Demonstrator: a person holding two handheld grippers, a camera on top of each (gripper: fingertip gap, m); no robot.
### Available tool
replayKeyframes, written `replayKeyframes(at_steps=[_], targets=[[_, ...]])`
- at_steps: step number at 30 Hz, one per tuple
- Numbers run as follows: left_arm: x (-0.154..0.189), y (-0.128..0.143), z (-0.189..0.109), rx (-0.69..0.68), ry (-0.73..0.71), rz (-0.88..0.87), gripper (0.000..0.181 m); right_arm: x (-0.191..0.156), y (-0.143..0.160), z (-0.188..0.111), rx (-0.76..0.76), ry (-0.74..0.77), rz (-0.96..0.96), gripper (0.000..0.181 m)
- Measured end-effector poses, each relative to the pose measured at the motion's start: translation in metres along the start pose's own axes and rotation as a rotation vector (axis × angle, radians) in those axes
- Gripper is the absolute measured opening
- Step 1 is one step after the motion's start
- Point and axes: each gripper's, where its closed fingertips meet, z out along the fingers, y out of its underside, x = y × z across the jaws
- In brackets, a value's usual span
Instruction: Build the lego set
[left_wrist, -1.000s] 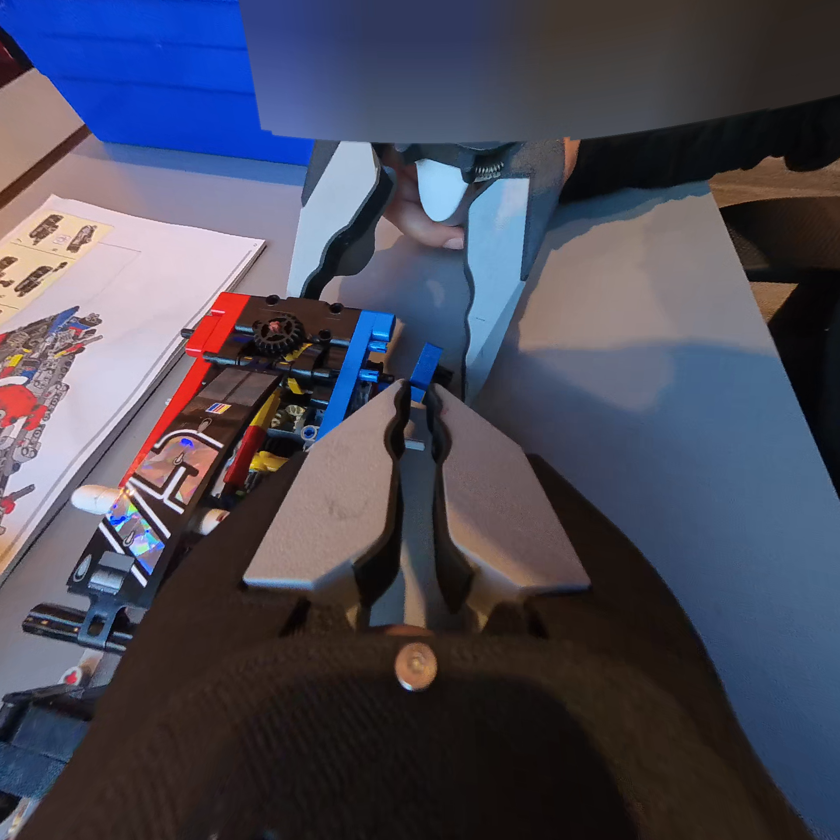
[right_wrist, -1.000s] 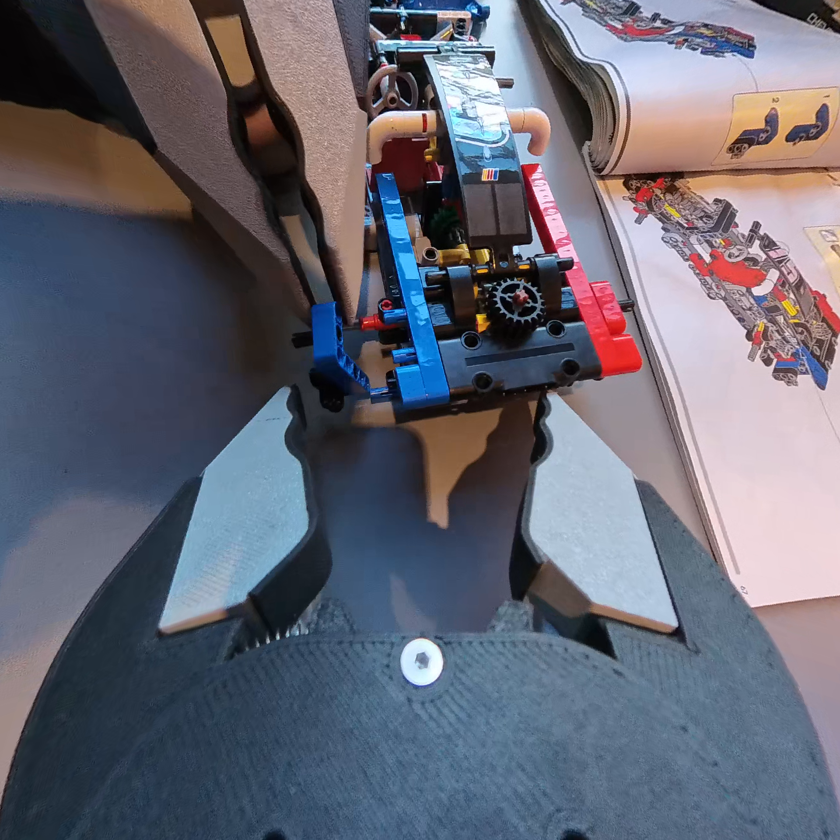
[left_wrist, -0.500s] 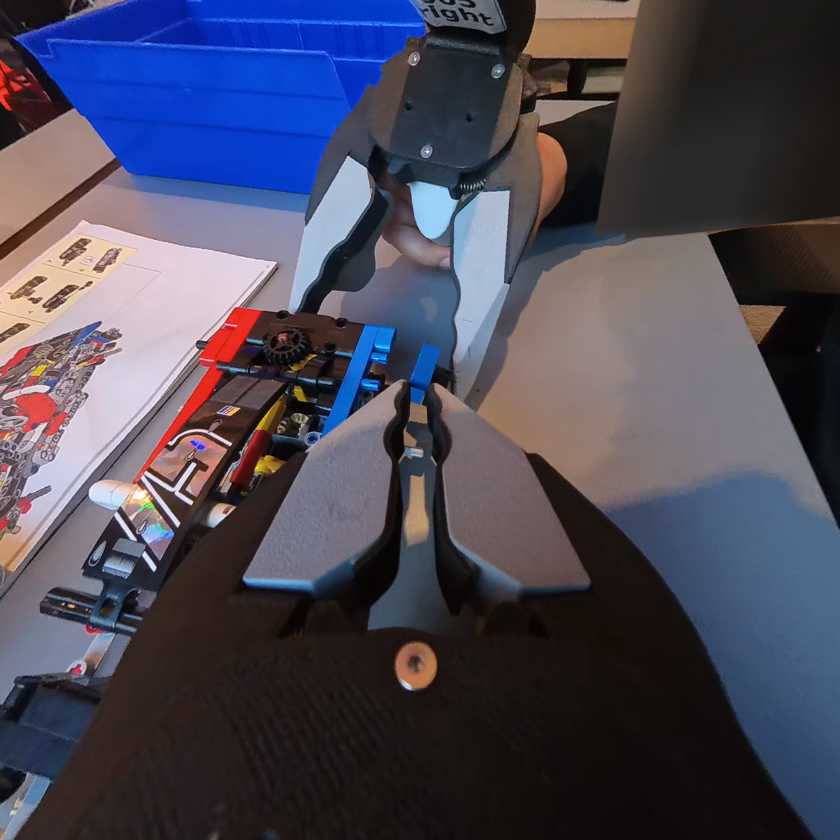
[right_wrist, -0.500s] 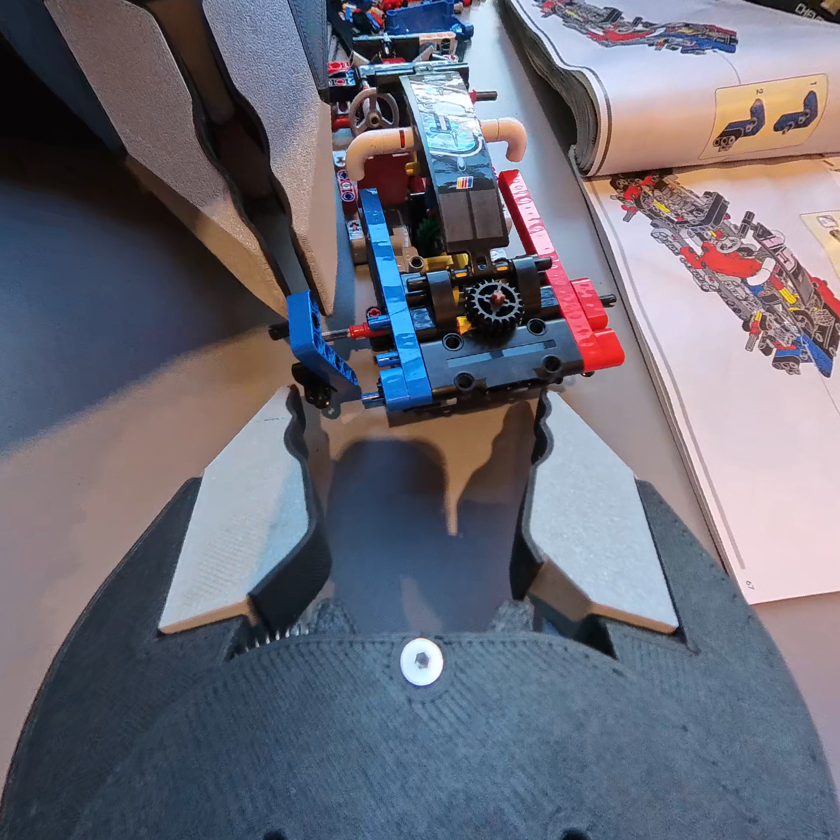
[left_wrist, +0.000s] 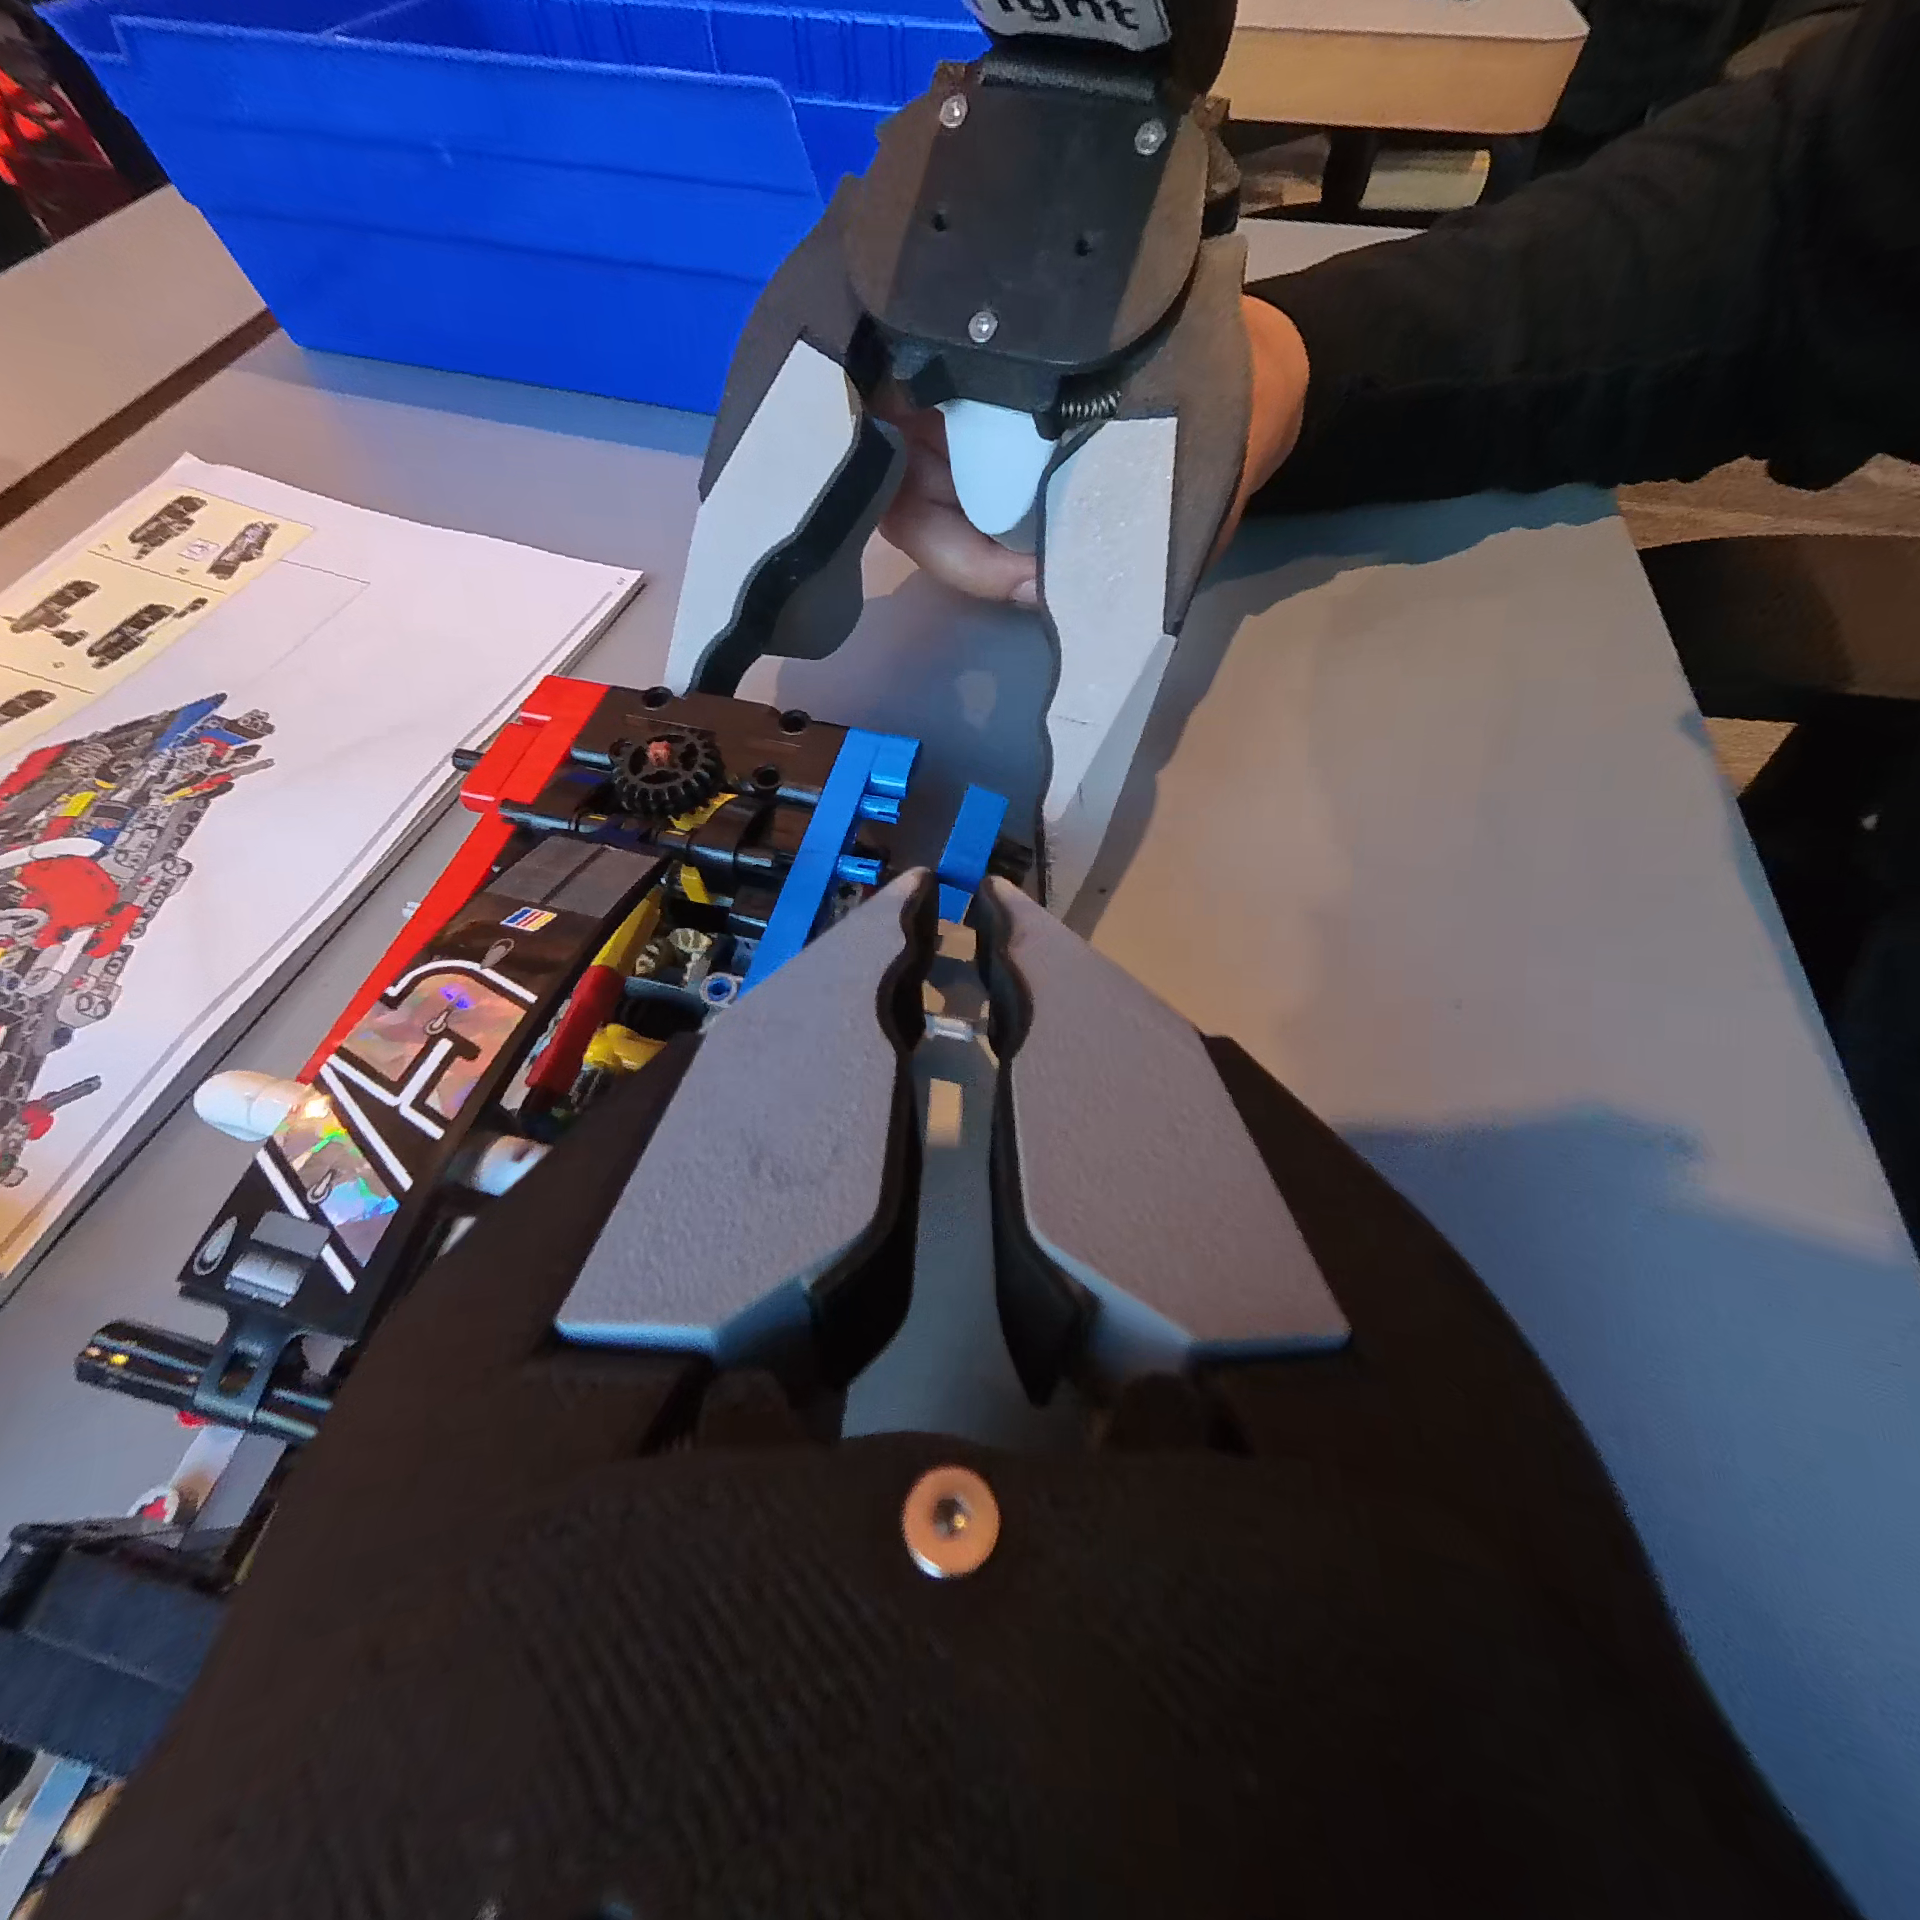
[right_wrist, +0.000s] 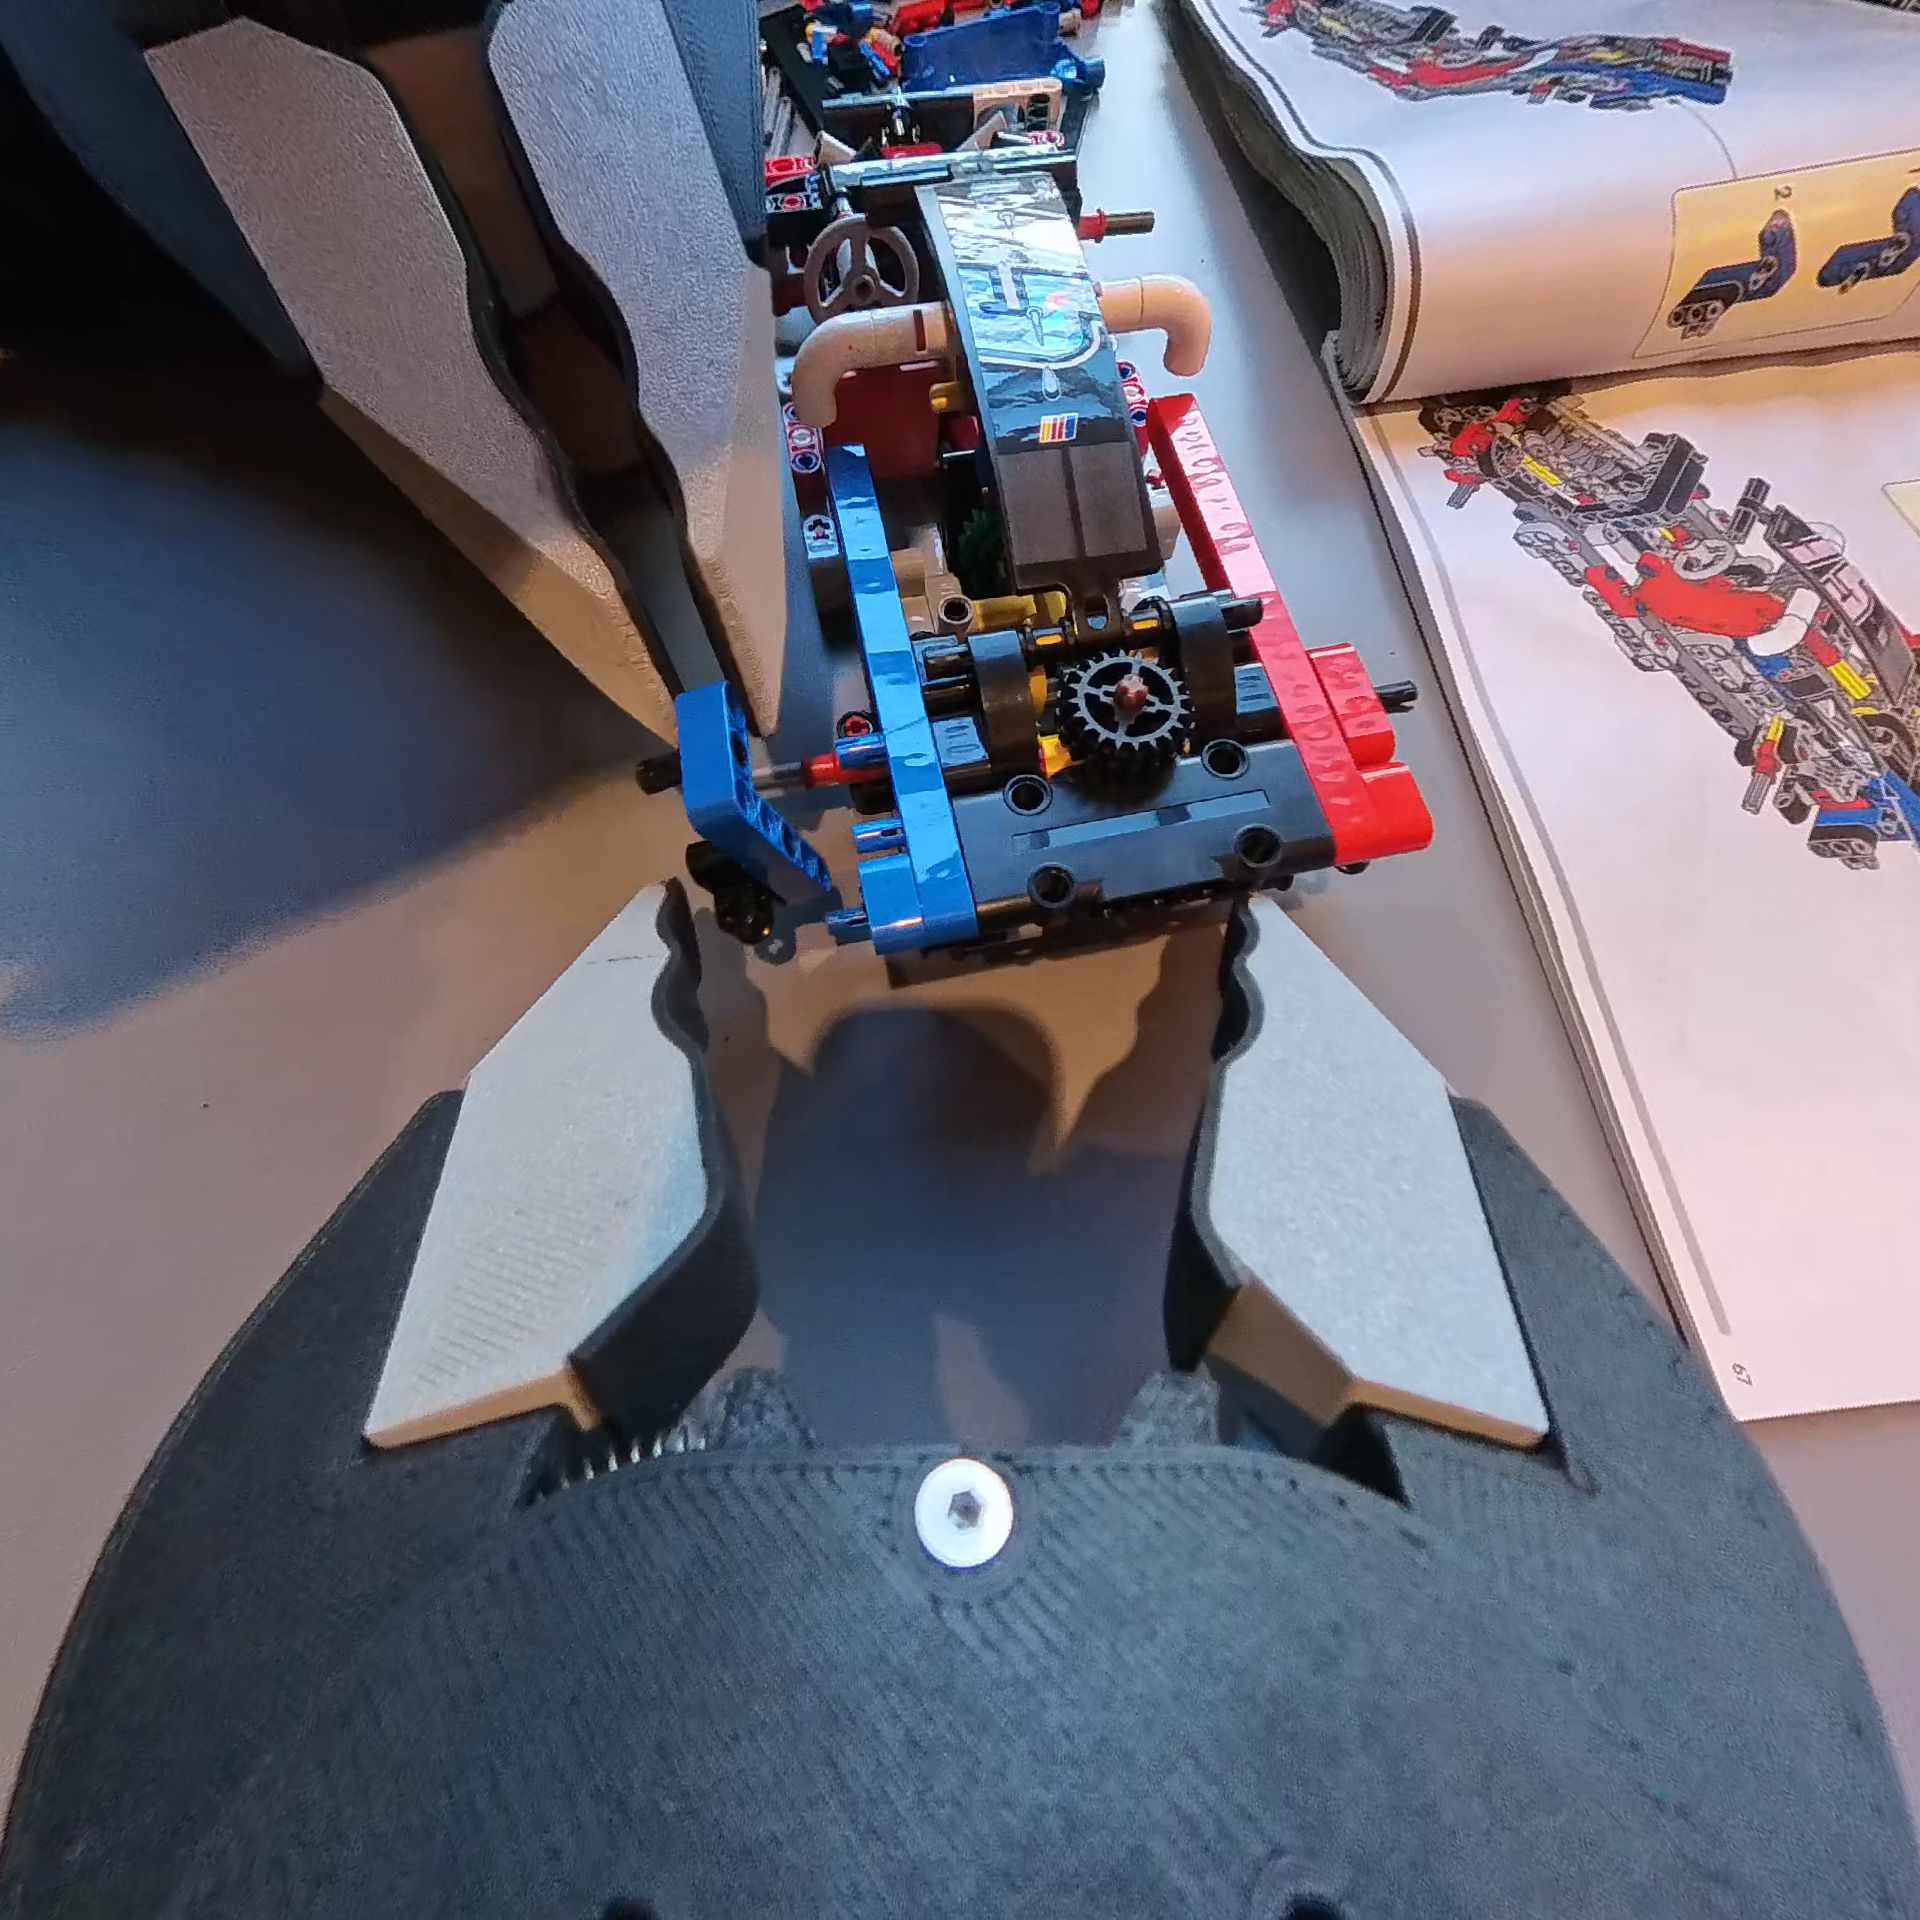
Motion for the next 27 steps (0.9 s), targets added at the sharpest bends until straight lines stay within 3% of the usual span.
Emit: replayKeyframes(at_steps=[12, 27], targets=[[-0.009, 0.000, -0.001, 0.008, -0.016, -0.068, 0.004, -0.002, 0.002, 0.001, -0.011, 0.014, -0.040, 0.099], [-0.010, 0.009, 0.008, -0.073, -0.017, -0.091, 0.004, 0.001, 0.003, 0.000, -0.015, 0.016, -0.019, 0.081]])
